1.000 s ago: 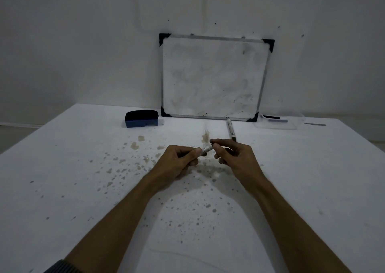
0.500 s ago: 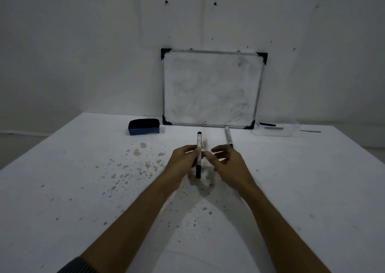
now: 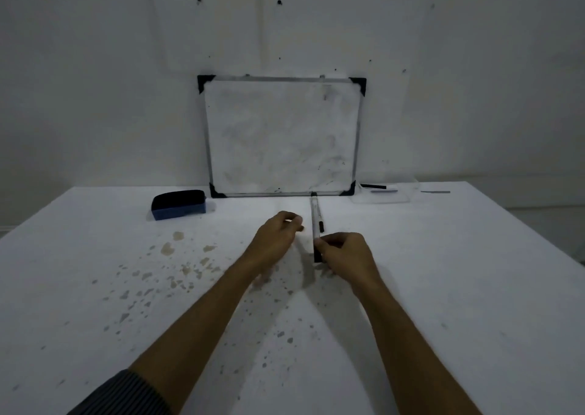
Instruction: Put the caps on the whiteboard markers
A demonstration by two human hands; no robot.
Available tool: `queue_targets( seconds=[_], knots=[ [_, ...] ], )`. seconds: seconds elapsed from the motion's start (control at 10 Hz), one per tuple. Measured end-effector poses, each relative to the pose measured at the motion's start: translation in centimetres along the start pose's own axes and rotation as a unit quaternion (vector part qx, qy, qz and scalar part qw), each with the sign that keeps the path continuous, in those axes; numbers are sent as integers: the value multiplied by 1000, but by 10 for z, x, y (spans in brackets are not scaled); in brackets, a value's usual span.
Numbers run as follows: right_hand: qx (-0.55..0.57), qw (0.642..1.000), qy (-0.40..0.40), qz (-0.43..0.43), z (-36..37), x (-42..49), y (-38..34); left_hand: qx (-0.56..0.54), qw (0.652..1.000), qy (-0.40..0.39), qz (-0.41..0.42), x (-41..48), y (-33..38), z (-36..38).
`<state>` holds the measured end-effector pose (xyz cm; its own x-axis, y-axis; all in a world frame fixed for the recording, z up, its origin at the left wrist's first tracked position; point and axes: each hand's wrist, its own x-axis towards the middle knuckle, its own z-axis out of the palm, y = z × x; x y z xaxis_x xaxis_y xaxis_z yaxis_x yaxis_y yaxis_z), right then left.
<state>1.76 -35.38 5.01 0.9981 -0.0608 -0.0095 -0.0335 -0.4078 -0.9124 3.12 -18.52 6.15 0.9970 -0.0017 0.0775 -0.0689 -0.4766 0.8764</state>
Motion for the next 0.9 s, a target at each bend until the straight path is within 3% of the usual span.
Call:
queue_targets(
  seconds=[0.1, 0.2, 0.4, 0.7, 0.8, 0.9],
  knots=[
    [-40, 998, 53, 15, -19, 27, 1, 270, 958, 18, 98, 3, -37, 2],
    [-64, 995, 75, 34, -32, 59, -6, 324, 937, -7, 133, 8, -58, 2],
    [-94, 991, 71, 68, -22, 110, -11, 327, 932, 9, 155, 11, -64, 4],
    [-127, 987, 74, 65, -11, 118, -8, 322, 933, 18, 159, 12, -62, 5],
    [-92, 992, 69, 60, -13, 116, -4, 302, 940, 20, 155, 10, -61, 4],
    [-75, 994, 58, 59, -17, 98, 0, 213, 973, 1, 87, 3, -49, -5]
  ],
)
